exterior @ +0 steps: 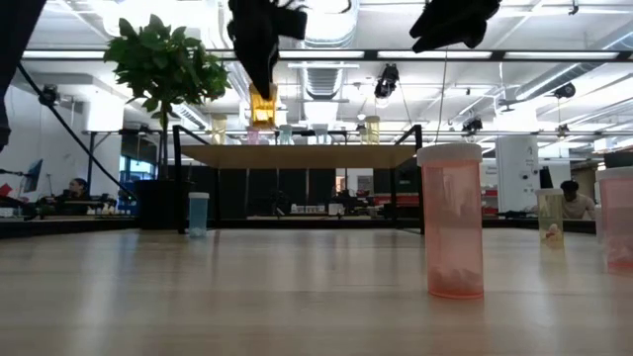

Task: Pick and place medicine bottles onto shelf by color
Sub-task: Put the orange pill bottle on the shelf

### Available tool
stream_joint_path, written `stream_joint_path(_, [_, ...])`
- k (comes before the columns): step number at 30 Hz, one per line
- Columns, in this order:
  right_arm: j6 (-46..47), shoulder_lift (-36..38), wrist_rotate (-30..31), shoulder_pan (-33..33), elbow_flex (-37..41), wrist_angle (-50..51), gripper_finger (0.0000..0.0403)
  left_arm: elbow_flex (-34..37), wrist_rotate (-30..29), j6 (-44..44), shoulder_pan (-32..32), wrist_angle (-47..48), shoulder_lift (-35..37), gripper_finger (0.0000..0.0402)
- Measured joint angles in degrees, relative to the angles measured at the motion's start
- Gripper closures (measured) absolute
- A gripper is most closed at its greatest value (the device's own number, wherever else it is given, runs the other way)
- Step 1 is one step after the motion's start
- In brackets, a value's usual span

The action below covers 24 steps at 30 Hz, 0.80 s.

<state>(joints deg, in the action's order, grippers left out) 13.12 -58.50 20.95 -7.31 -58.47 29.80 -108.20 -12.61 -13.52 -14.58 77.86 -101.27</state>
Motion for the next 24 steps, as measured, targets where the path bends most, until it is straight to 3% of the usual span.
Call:
stream_joint_path(13, [1.29, 0.28, 0.04, 0.04, 1.37, -0.50, 0.0197, 0.22, -0.16, -3.61, -8.19, -3.27, -0.83, 0.0209])
stream_joint_path(24, [1.49, 0.26, 0.06, 0.02, 1.37, -0.50, 0.0197, 0.61, -0.49, -5.29, -9.32, -4.02, -1.98, 0.0198])
